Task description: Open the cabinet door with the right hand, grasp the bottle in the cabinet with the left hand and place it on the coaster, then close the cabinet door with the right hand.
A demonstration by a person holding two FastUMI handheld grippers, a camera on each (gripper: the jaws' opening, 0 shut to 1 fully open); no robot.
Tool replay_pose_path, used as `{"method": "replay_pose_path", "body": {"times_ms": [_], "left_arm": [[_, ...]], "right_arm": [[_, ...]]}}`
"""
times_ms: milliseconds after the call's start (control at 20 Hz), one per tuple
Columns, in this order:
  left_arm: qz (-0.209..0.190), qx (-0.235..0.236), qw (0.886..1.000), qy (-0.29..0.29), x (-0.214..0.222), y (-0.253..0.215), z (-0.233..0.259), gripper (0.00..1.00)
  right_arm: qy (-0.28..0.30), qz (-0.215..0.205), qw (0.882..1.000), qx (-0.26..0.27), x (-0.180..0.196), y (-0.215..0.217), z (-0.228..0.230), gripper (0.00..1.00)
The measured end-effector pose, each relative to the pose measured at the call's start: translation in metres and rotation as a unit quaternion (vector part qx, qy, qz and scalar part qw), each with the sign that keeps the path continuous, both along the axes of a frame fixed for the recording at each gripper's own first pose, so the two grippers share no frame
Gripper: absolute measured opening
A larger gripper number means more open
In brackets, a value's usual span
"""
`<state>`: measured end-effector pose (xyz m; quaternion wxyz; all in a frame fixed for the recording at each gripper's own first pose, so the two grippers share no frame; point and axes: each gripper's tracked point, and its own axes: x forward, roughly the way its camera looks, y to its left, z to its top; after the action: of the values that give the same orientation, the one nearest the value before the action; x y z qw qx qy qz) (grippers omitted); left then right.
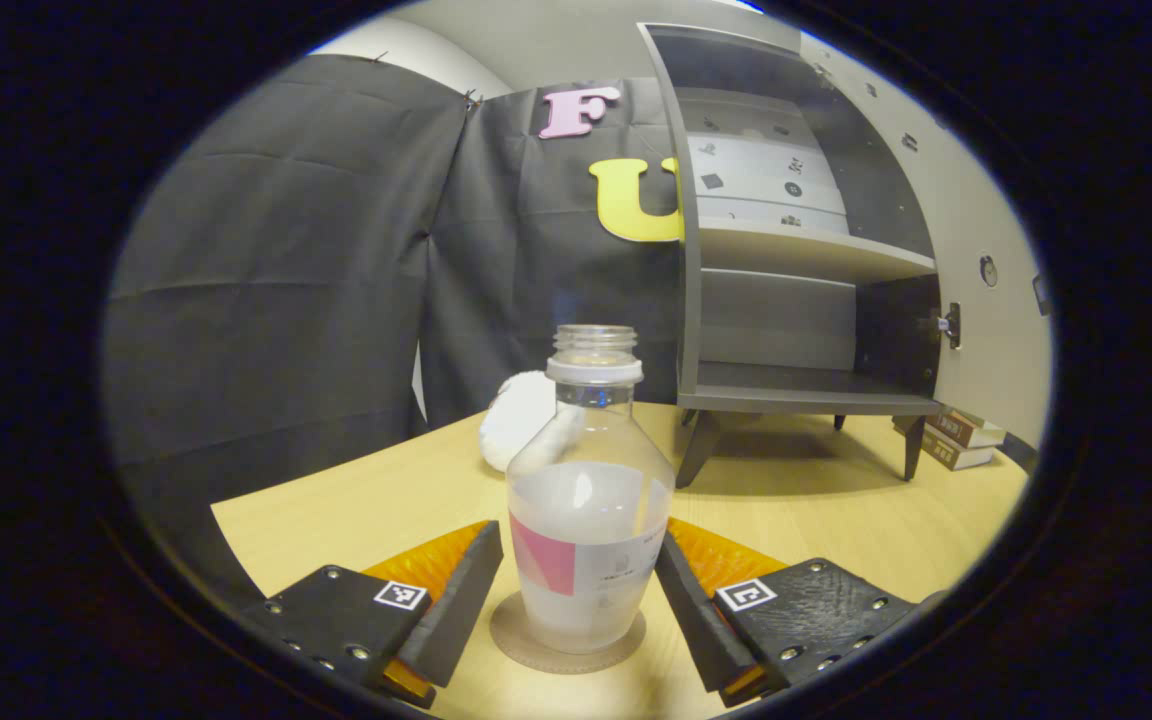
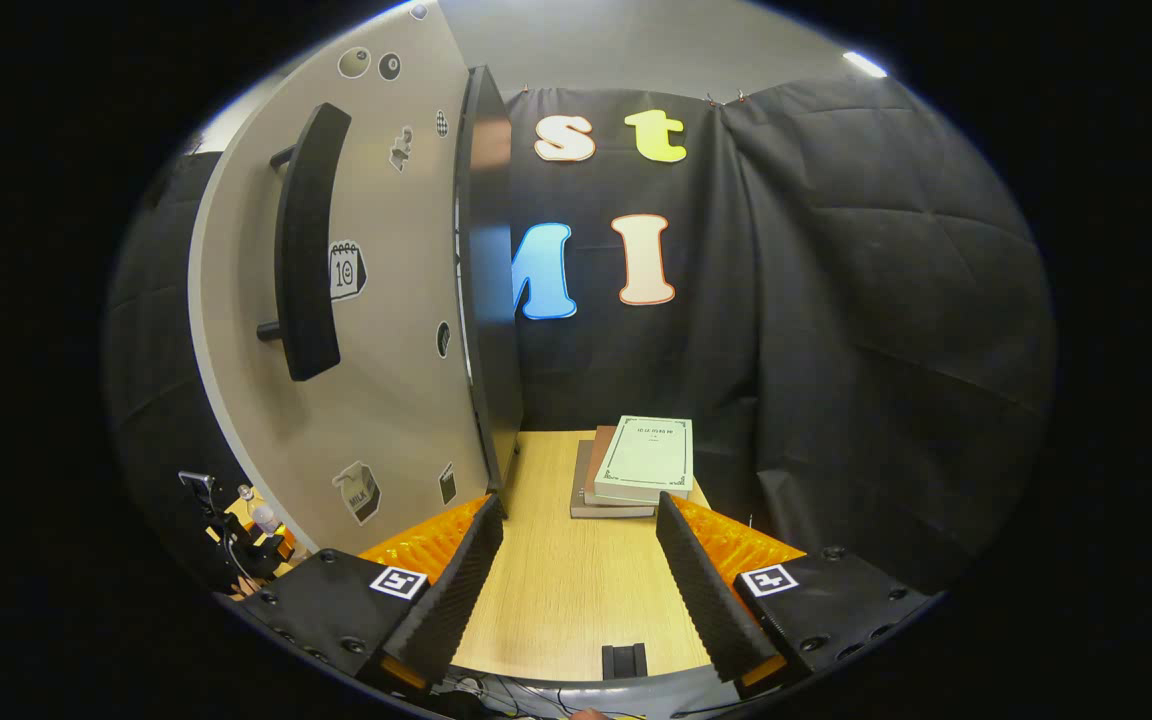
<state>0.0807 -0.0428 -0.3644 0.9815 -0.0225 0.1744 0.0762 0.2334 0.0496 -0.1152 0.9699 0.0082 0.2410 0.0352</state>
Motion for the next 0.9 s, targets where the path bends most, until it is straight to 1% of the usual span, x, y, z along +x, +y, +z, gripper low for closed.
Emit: {"method": "replay_pose_path", "body": {"times_ms": [50,100,150,200,250,350,400,500,650,700,800,900], "left_arm": [[0.000,0.002,1.000,-0.002,0.000,0.001,0.003,0.87],[-0.002,0.004,1.000,-0.003,0.001,0.000,0.004,0.87],[-0.003,0.004,1.000,-0.004,0.003,-0.001,0.007,0.87],[-0.003,0.001,1.000,-0.009,0.003,0.000,0.010,0.89],[-0.003,-0.004,1.000,-0.018,0.002,0.001,0.015,0.87],[-0.005,-0.013,0.999,-0.031,0.001,0.000,0.027,0.89],[-0.006,-0.012,0.999,-0.033,0.001,0.000,0.032,0.90],[-0.012,-0.001,0.999,-0.035,-0.001,-0.001,0.049,0.89],[-0.022,0.015,0.998,-0.048,-0.004,0.000,0.087,0.88],[-0.025,0.015,0.998,-0.051,-0.007,0.000,0.101,0.90],[-0.030,0.015,0.998,-0.060,-0.008,-0.002,0.136,0.88],[-0.033,0.025,0.996,-0.082,-0.010,-0.001,0.181,0.88]], "right_arm": [[0.002,0.000,1.000,-0.002,0.000,0.000,-0.001,0.93],[0.004,0.000,1.000,-0.003,-0.001,0.000,-0.003,0.93],[0.005,0.000,1.000,-0.002,-0.001,0.001,-0.003,0.98],[0.004,0.000,1.000,-0.001,-0.002,0.001,-0.003,0.98],[0.003,0.000,1.000,0.001,-0.002,0.000,-0.003,0.98],[0.000,-0.003,1.000,0.005,-0.002,-0.002,0.000,0.98],[-0.003,-0.005,1.000,0.008,-0.002,-0.004,0.002,0.98],[-0.013,-0.010,1.000,0.011,-0.002,-0.008,0.009,0.98],[-0.031,-0.012,0.999,0.027,0.002,-0.010,0.024,0.98],[-0.038,-0.011,0.999,0.032,0.003,-0.011,0.028,0.98],[-0.053,-0.005,0.998,0.043,0.005,-0.012,0.041,0.98],[-0.072,0.009,0.995,0.067,0.008,-0.008,0.056,0.98]]}}
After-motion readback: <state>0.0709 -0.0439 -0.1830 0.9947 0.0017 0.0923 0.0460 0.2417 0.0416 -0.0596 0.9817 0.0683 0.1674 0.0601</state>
